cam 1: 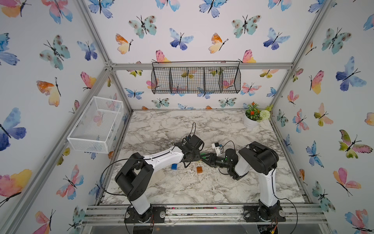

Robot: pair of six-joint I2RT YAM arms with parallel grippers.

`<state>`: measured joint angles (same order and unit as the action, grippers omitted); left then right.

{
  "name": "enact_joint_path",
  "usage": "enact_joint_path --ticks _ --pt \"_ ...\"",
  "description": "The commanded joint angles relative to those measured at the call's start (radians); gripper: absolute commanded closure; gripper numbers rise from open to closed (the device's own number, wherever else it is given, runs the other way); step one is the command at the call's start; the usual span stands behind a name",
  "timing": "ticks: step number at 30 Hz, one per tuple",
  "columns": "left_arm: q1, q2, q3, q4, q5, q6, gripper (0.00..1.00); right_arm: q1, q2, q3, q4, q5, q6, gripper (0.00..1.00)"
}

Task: Assemble the letter v with lego
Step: Assemble the lego brick with the lego brick.

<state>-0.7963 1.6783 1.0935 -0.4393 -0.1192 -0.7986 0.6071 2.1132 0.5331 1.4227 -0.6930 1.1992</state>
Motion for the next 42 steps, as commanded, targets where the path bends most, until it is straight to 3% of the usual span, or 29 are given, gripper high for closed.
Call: enact_joint_path --ticks 1,20,42 --pt "-0.003 0.020 -0.018 -0.054 -0.042 -0.009 0.91 -0.003 0.047 -0.021 -0.118 0.015 -0.015 0.76" --pt "0.002 0.037 -0.020 -0.095 -0.070 0.014 0.92 -0.002 0.048 -0.018 -0.121 0.016 -0.015 0.76" --pt "-0.002 0.133 -0.004 -0.134 0.015 0.058 0.95 -0.003 0.044 -0.018 -0.128 0.021 -0.020 0.76"
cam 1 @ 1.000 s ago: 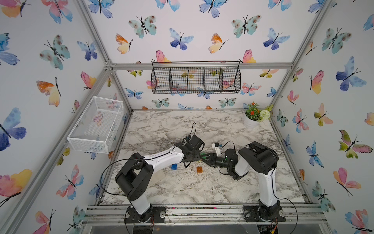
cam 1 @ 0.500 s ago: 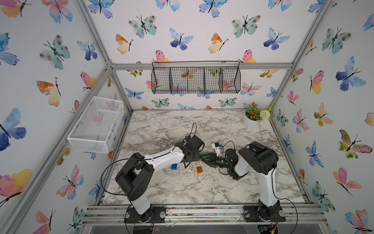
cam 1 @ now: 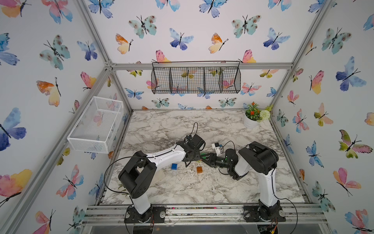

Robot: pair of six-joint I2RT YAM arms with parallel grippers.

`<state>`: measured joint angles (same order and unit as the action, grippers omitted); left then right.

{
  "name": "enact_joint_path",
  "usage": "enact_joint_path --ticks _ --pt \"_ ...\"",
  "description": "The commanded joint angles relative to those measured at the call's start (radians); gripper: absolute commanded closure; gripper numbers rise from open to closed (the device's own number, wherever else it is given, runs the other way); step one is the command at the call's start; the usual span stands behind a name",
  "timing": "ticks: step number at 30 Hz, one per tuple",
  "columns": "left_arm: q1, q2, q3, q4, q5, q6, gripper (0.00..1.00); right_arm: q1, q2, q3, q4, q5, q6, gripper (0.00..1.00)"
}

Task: Assemble the letter v with lego
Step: Assemble the lego brick with the lego brick.

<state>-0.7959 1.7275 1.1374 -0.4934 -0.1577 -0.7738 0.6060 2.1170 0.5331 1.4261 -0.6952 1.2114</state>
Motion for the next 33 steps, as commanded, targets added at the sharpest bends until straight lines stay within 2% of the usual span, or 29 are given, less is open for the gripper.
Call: enact_joint_path --ticks 1,3,6,11,14,17,22,24,25,27,29,30,33 --pt "-0.003 0.088 -0.048 -0.080 0.059 0.033 0.95 -0.002 0.039 -0.019 -0.131 0.024 -0.033 0.76" --pt "-0.002 0.088 -0.046 -0.080 0.063 0.031 0.94 -0.001 0.040 -0.021 -0.132 0.025 -0.034 0.76" --pt "-0.003 0.071 -0.039 -0.079 0.064 0.029 0.87 -0.002 0.039 -0.025 -0.128 0.026 -0.033 0.76" --pt "-0.002 0.005 -0.004 -0.057 0.065 0.024 0.62 -0.002 0.033 -0.024 -0.128 0.028 -0.033 0.77" --pt "0.005 -0.047 0.007 -0.030 0.078 0.018 0.39 -0.001 0.029 -0.024 -0.131 0.028 -0.031 0.77" --pt "0.010 -0.097 0.010 -0.008 0.091 0.017 0.28 -0.002 0.026 -0.024 -0.133 0.028 -0.031 0.77" --pt "0.027 -0.200 -0.036 0.040 0.113 0.008 0.22 -0.001 0.018 -0.015 -0.147 0.027 -0.032 0.77" --pt "0.045 -0.258 -0.087 0.073 0.132 0.003 0.17 -0.001 0.014 -0.013 -0.156 0.025 -0.032 0.77" --pt "0.057 -0.290 -0.117 0.087 0.141 -0.002 0.10 -0.002 0.010 -0.012 -0.162 0.026 -0.033 0.76" --pt "0.086 -0.343 -0.171 0.101 0.150 -0.002 0.08 -0.002 0.001 -0.010 -0.177 0.027 -0.034 0.74" --pt "0.125 -0.385 -0.225 0.091 0.149 0.001 0.07 -0.002 -0.012 -0.006 -0.195 0.026 -0.039 0.69" --pt "0.147 -0.404 -0.252 0.085 0.152 0.008 0.01 -0.002 -0.021 -0.004 -0.209 0.029 -0.042 0.66" --pt "0.204 -0.445 -0.315 0.050 0.165 0.040 0.02 -0.002 -0.044 0.002 -0.256 0.032 -0.052 0.58"
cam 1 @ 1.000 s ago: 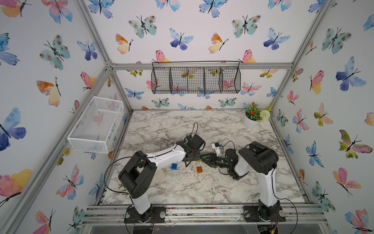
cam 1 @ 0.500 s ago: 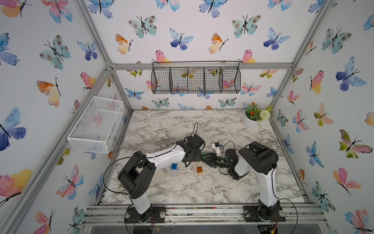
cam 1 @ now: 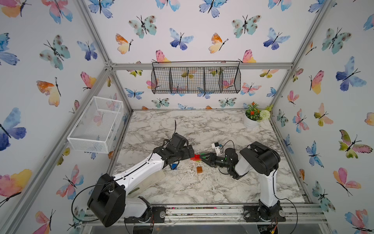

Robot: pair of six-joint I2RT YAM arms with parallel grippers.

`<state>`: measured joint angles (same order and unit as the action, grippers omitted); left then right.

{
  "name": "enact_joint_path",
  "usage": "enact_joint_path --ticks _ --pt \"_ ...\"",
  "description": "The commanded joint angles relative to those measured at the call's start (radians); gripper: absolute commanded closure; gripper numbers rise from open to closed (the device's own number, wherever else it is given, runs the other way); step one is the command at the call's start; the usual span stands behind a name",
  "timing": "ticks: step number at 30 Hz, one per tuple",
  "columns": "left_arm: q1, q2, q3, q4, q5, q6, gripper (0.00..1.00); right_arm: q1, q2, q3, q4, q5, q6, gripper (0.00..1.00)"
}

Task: Assemble the letter v with lego
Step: Assemble the lego brick with the lego brick.

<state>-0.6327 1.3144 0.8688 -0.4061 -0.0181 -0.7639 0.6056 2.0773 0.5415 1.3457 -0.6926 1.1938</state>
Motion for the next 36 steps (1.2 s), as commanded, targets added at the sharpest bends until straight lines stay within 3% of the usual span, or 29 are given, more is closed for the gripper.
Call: enact_joint_path --ticks 1,4,11,20,23,30,36 --pt "0.054 -0.047 -0.068 -0.055 0.028 0.043 0.02 -0.001 -0.013 -0.003 -0.191 0.025 -0.036 0.54" --pt "0.077 -0.104 -0.134 -0.080 0.022 0.061 0.02 -0.001 -0.043 -0.011 -0.210 0.028 -0.043 0.42" --pt "0.113 -0.181 -0.182 -0.084 0.018 0.051 0.02 -0.001 -0.080 0.008 -0.267 0.039 -0.072 0.36" --pt "0.113 -0.117 -0.145 -0.097 0.000 0.075 0.01 -0.001 -0.145 0.042 -0.345 0.040 -0.107 0.30" --pt "0.114 -0.103 -0.141 -0.091 -0.003 0.087 0.00 -0.001 -0.176 0.060 -0.405 0.044 -0.141 0.24" --pt "0.115 0.027 -0.095 -0.151 -0.049 0.135 0.07 -0.001 -0.297 0.090 -0.626 0.094 -0.260 0.08" --pt "0.116 0.118 -0.073 -0.121 -0.049 0.162 0.18 -0.003 -0.437 0.078 -0.819 0.166 -0.344 0.07"
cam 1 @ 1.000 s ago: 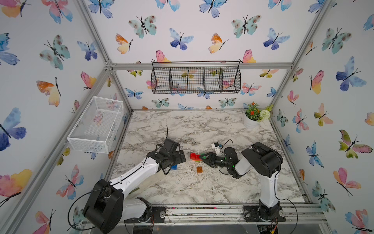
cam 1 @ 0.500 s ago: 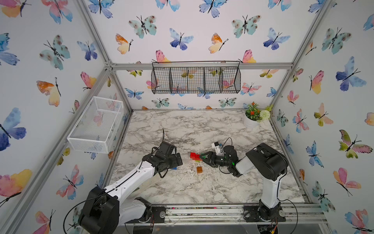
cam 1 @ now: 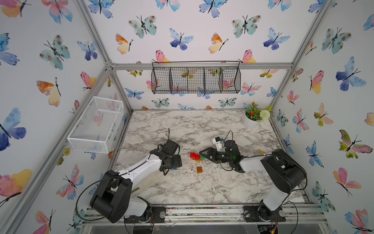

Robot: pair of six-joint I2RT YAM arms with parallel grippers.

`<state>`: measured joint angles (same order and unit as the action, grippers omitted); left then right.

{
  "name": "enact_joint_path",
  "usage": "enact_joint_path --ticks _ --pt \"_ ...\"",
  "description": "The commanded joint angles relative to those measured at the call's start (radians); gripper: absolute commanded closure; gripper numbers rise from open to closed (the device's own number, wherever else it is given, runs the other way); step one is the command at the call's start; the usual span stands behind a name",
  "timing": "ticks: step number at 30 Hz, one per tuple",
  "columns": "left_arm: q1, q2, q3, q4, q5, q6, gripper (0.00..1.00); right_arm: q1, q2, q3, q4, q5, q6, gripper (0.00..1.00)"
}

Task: Assemble the letter v with lego
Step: Assemble the lego brick with the lego brick, then move the lego brick at the center of the board.

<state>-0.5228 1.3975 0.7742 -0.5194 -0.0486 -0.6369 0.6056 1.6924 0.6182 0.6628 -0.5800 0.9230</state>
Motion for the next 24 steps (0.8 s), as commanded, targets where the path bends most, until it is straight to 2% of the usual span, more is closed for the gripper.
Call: enact_joint_path --ticks 1,6,12,14,17,20,24 --pt "0.005 0.050 0.022 0.000 -0.014 0.040 0.19 -0.002 -0.075 -0.005 -0.157 0.060 -0.086 0.07" --pt "0.004 0.122 0.015 0.034 -0.017 0.025 0.22 -0.003 -0.192 -0.034 -0.297 0.105 -0.155 0.06" --pt "-0.021 0.141 -0.015 0.084 0.003 -0.020 0.40 -0.002 -0.312 -0.065 -0.428 0.169 -0.218 0.10" --pt "-0.034 0.148 -0.014 0.087 -0.004 -0.031 0.43 -0.003 -0.335 -0.072 -0.452 0.184 -0.228 0.11" --pt "-0.050 0.166 -0.004 0.084 -0.004 -0.039 0.54 -0.003 -0.350 -0.075 -0.466 0.189 -0.236 0.13" --pt "-0.089 0.181 0.023 0.058 -0.024 -0.058 0.60 -0.003 -0.353 -0.072 -0.473 0.184 -0.242 0.15" --pt "-0.168 0.199 0.071 0.008 -0.054 -0.118 0.63 -0.003 -0.365 -0.075 -0.483 0.187 -0.252 0.17"
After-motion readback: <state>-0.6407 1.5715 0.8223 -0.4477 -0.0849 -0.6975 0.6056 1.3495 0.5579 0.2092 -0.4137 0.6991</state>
